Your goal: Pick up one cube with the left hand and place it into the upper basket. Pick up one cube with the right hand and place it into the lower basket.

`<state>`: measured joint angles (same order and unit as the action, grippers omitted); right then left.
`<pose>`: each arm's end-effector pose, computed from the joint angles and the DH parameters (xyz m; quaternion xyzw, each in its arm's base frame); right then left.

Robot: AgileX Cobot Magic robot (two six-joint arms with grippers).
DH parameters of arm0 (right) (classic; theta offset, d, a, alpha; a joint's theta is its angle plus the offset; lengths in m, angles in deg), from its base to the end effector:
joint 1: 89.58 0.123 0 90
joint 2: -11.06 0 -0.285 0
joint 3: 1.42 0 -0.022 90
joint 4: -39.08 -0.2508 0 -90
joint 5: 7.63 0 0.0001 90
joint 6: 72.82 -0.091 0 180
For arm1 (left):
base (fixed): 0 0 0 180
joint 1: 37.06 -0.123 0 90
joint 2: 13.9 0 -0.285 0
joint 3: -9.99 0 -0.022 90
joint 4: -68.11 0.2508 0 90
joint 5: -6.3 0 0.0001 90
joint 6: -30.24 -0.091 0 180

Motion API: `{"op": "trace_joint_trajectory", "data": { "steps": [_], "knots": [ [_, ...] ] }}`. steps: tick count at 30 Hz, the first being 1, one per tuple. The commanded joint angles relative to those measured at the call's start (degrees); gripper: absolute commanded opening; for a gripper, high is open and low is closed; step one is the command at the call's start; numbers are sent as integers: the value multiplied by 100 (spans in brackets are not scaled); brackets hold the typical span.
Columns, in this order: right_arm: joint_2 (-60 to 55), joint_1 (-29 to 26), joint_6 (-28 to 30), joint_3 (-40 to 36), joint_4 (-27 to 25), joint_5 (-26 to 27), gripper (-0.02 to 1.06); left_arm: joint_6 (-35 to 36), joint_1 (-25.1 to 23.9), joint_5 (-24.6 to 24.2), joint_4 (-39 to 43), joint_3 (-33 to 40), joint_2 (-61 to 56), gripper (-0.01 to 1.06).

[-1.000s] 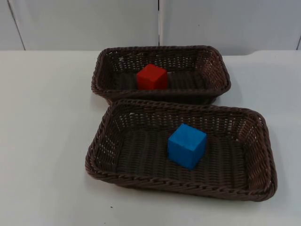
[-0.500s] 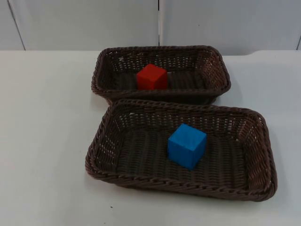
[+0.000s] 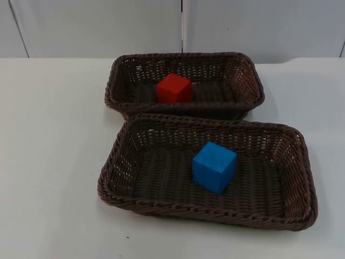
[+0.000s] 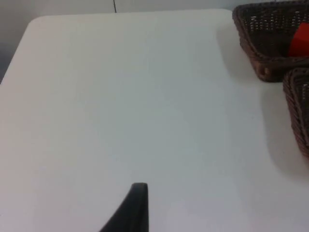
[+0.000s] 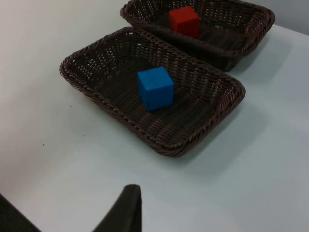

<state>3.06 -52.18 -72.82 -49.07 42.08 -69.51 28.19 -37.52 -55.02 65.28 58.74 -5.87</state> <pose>-0.0030 -0.0076 0.2803 -0.2727 0.8101 0.1414 0.4994 -0.0042 -0.0040 0.2758 0.0129 0.8573 -0.0134 0.5146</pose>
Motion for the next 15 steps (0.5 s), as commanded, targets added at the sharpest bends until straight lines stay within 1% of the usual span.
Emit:
{"op": "trace_joint_trajectory", "data": {
  "steps": [1,15],
  "knots": [
    [22,-5,0,-13,-9,12,105,-26,-20,-25,-12,12,-24,105],
    [22,-39,0,-13,-11,12,105,-26,-20,-25,-12,12,-24,105]
  ]
}}
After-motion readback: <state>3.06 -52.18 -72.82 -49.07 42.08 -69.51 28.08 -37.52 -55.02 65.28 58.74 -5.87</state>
